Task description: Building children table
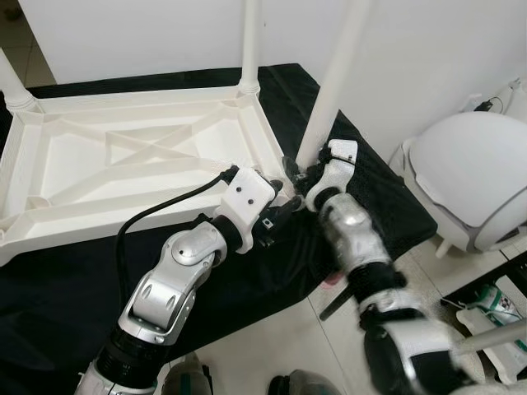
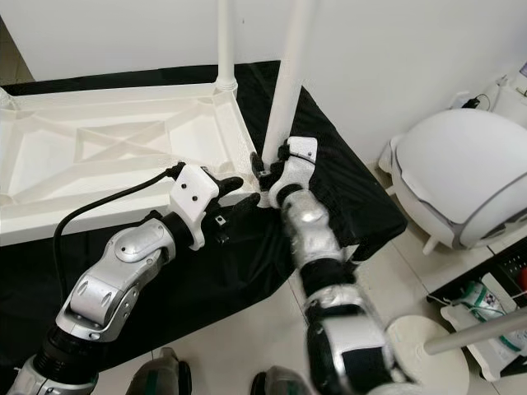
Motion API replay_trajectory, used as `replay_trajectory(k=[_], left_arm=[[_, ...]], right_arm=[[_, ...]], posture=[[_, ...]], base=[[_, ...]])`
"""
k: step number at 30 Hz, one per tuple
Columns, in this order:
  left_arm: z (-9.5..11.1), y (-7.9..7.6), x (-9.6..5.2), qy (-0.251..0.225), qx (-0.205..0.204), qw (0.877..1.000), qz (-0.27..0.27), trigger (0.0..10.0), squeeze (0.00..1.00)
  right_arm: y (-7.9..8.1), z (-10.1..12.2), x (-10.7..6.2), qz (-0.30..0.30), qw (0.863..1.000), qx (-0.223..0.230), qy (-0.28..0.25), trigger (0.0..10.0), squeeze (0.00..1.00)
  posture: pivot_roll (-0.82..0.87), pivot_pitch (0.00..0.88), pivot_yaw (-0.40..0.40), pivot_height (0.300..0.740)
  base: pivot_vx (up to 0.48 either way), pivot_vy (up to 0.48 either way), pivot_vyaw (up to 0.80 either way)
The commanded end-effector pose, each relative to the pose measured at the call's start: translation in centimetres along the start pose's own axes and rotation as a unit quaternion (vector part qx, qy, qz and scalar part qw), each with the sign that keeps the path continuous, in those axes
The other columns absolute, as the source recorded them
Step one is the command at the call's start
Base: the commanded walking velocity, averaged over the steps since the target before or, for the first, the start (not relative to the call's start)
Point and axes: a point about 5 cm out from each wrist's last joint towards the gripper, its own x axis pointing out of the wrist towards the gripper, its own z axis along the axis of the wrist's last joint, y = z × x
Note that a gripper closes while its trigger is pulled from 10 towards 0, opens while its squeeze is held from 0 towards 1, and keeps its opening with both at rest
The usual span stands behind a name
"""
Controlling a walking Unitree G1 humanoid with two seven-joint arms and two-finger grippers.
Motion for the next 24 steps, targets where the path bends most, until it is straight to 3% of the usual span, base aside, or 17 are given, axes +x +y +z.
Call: replay_trajectory(k=[1,2,3,5,6,16,21,22,23,24], left_arm=[[-0.3,-0.2,0.0,0.004,-0.003,1.000,-0.006,10.0,0.00],[-0.3,-0.3,0.1,0.004,-0.003,1.000,-0.006,10.0,0.00],[-0.3,-0.3,0.1,0.004,-0.004,1.000,-0.005,10.0,0.00],[-0.2,-0.3,0.1,0.004,-0.004,1.000,-0.005,10.0,0.00],[-0.2,-0.2,0.0,0.004,-0.004,1.000,-0.004,10.0,0.00],[-0.4,-0.1,0.0,0.006,-0.005,1.000,0.001,10.0,0.00],[-0.4,0.1,-0.1,0.007,-0.004,1.000,0.010,10.0,0.00],[-0.4,0.2,-0.1,0.007,-0.004,1.000,0.014,10.0,0.00],[-0.5,0.3,-0.2,0.007,-0.003,1.000,0.017,10.0,0.00],[-0.5,0.3,-0.2,0.007,-0.003,1.000,0.017,10.0,0.00]], right_arm=[[-1.5,-2.0,-0.8,-0.050,0.997,0.028,0.045,10.0,0.00],[-0.8,-2.0,-0.9,-0.042,0.998,0.036,0.044,10.0,0.00],[-0.3,-1.7,-0.9,-0.031,0.998,0.042,0.036,10.0,0.61],[0.0,-1.5,-0.9,-0.023,0.998,0.045,0.030,10.0,0.61],[0.0,-1.3,-0.9,-0.021,0.998,0.048,0.027,10.0,1.00],[-0.7,-0.1,-0.9,-0.011,0.998,0.060,0.000,10.0,1.00],[-0.6,0.5,-1.2,0.028,0.998,0.059,-0.016,10.0,1.00],[-0.8,0.6,-1.4,0.041,0.997,0.063,-0.019,10.0,0.96],[-1.1,0.6,-1.6,0.050,0.997,0.064,-0.019,10.0,0.64],[-1.1,0.6,-1.6,0.050,0.997,0.064,-0.019,10.0,0.64]], posture=[[-0.03,0.000,-0.046,0.740],[-0.02,0.000,-0.051,0.740],[-0.02,0.000,-0.052,0.740],[-0.02,0.000,-0.052,0.740],[-0.02,0.000,-0.053,0.740],[-0.02,0.000,-0.052,0.740],[-0.03,0.006,-0.049,0.740],[-0.03,0.011,-0.048,0.740],[-0.03,0.012,-0.047,0.740],[-0.03,0.012,-0.047,0.740]], base=[[0.000,0.000,0.00],[0.000,0.000,0.00],[0.000,0.000,0.00],[0.000,0.000,0.00],[0.000,0.000,0.00],[0.000,0.000,0.00],[0.000,0.000,0.00],[0.000,0.000,0.00],[0.000,0.000,0.00],[0.000,0.000,0.00]])
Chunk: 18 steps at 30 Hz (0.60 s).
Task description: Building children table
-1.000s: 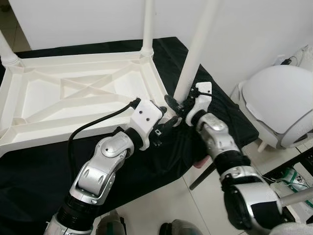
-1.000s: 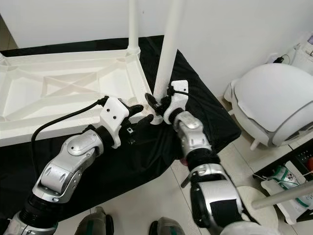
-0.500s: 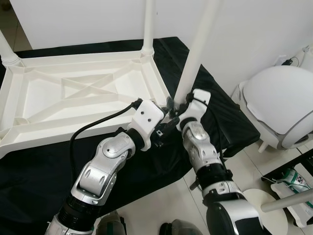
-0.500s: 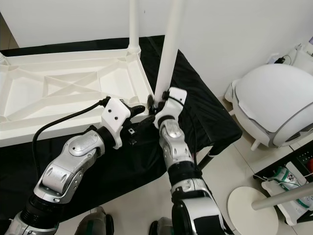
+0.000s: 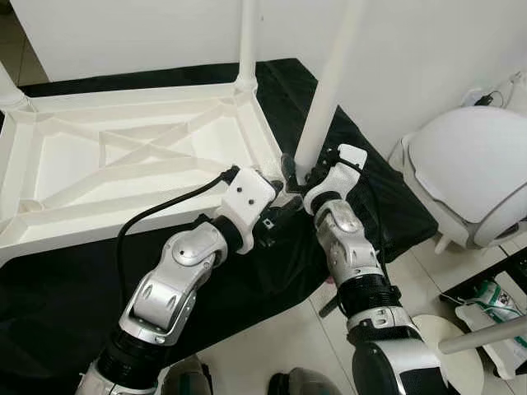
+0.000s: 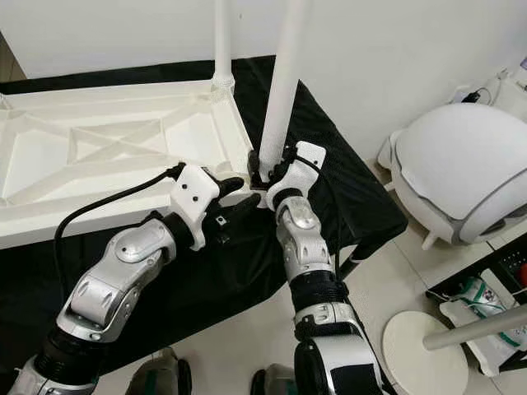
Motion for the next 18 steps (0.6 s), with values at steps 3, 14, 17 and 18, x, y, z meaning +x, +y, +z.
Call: replay_trajectory(k=[3,14,17,18], left_arm=[[-0.4,0.6,0.0,0.004,-0.003,1.000,0.029,10.0,0.00],[-2.6,3.8,-1.7,0.045,0.001,0.990,0.135,10.0,0.00],[-3.0,4.6,-2.3,0.051,-0.004,0.985,0.163,10.0,0.00],[-3.0,4.6,-2.3,0.051,-0.004,0.985,0.163,10.0,0.00]], right_arm=[[-1.0,0.0,-0.8,0.032,0.999,0.000,0.005,10.0,0.00],[-4.4,-0.4,-3.5,0.035,0.998,-0.054,0.003,10.0,0.00],[-5.0,-0.2,-4.0,0.025,0.998,-0.049,-0.009,10.0,0.00],[-5.0,-0.2,-4.0,0.025,0.998,-0.049,-0.009,10.0,0.00]], posture=[[-0.03,0.013,-0.047,0.740],[-0.03,0.017,-0.039,0.740],[-0.03,0.021,-0.033,0.740],[-0.03,0.021,-0.033,0.740]], base=[[0.000,0.000,0.00],[0.000,0.000,0.00],[0.000,0.000,0.00],[0.000,0.000,0.00]])
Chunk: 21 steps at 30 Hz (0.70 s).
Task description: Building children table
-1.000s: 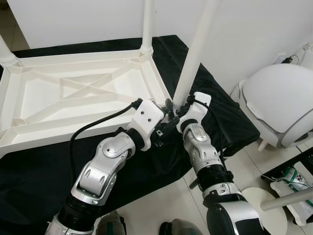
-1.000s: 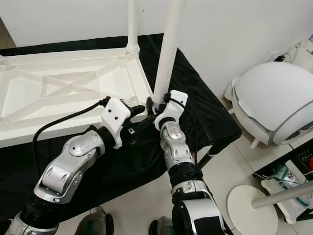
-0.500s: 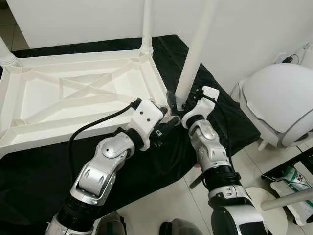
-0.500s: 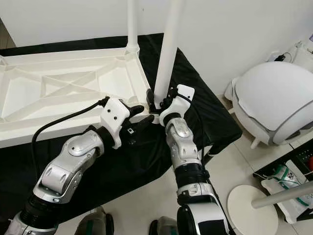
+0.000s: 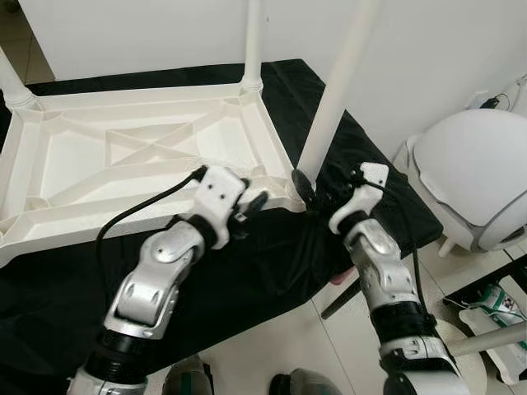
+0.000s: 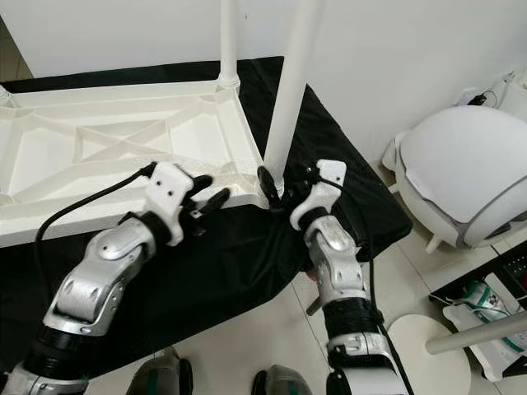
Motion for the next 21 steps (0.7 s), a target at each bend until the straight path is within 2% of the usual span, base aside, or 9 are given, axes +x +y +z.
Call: replay_trajectory(k=[1,7,12,17,21], left_arm=[[0.0,0.7,0.0,-0.001,0.001,0.997,0.074,10.0,0.00],[-0.6,2.9,-1.2,0.004,-0.022,0.987,0.158,10.0,0.00],[-0.7,3.5,-1.6,0.003,-0.024,0.983,0.184,10.0,0.00],[-1.0,4.4,-2.3,-0.002,-0.049,0.967,0.248,10.0,0.00],[-1.1,4.3,-2.4,-0.003,-0.057,0.964,0.259,10.0,0.00]], right_arm=[[-1.4,-0.1,-0.8,-0.028,1.000,-0.001,-0.001,10.0,0.00],[-1.6,-0.1,-2.7,-0.035,0.999,-0.004,-0.020,10.0,0.00],[-1.4,-0.2,-3.2,-0.044,0.999,-0.012,-0.021,10.0,0.00],[-1.7,0.3,-3.6,-0.101,0.994,-0.019,-0.046,10.0,0.00],[-1.3,0.1,-3.7,-0.093,0.995,-0.012,-0.041,10.0,0.00]], posture=[[-0.03,0.021,-0.033,0.740],[-0.03,0.027,-0.017,0.740],[-0.03,0.029,-0.013,0.740],[-0.03,0.035,-0.013,0.740],[-0.03,0.035,-0.013,0.740]], base=[[0.000,0.000,0.00],[0.000,0.000,0.00],[0.000,0.000,0.00],[0.000,0.000,0.00],[0.000,0.000,0.00]])
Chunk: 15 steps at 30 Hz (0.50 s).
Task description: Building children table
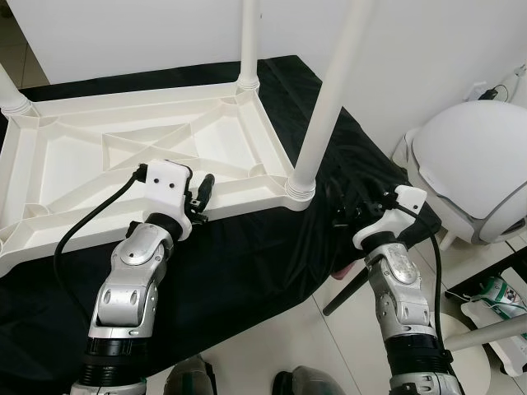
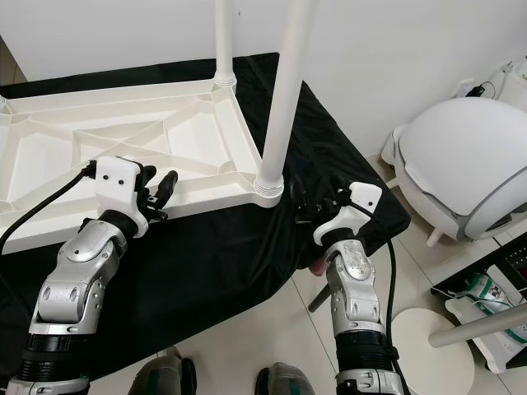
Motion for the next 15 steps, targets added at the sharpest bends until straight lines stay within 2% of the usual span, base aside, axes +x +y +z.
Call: replay_trajectory(k=[1,6,9,11,13,15], left_arm=[[-0.3,0.8,-0.2,0.003,-0.006,0.996,0.084,10.0,0.00],[-0.2,-0.3,-0.1,-0.004,-0.007,0.999,0.051,10.0,0.00],[0.1,-2.0,0.0,-0.007,0.011,1.000,-0.016,10.0,0.00],[0.2,-2.5,0.0,-0.009,0.017,0.999,-0.036,10.0,0.00],[0.6,-4.0,0.0,-0.017,0.034,0.995,-0.094,10.0,0.00],[0.7,-4.8,-0.1,-0.021,0.045,0.991,-0.128,10.0,0.00]], right_arm=[[0.0,-0.2,-0.3,-0.001,1.000,0.001,0.006,10.0,0.00],[1.1,0.1,0.1,0.044,0.999,-0.003,0.006,10.0,0.00],[1.5,0.4,1.1,0.100,0.995,-0.002,0.013,10.0,0.00],[1.5,0.5,1.4,0.116,0.993,-0.006,0.016,10.0,0.00],[1.2,0.8,2.5,0.144,0.989,-0.018,0.023,10.0,0.00],[0.8,1.0,3.2,0.151,0.988,-0.022,0.025,10.0,0.00]], posture=[[-0.03,0.035,-0.013,0.740],[-0.03,0.029,-0.020,0.740],[-0.03,0.022,-0.021,0.740],[-0.03,0.022,-0.021,0.740],[-0.03,0.019,-0.029,0.740],[-0.03,0.018,-0.033,0.740]], base=[[0.000,0.000,0.00],[0.000,0.000,0.00],[0.000,0.000,0.00],[0.000,0.000,0.00],[0.000,0.000,0.00],[0.000,0.000,0.00]])
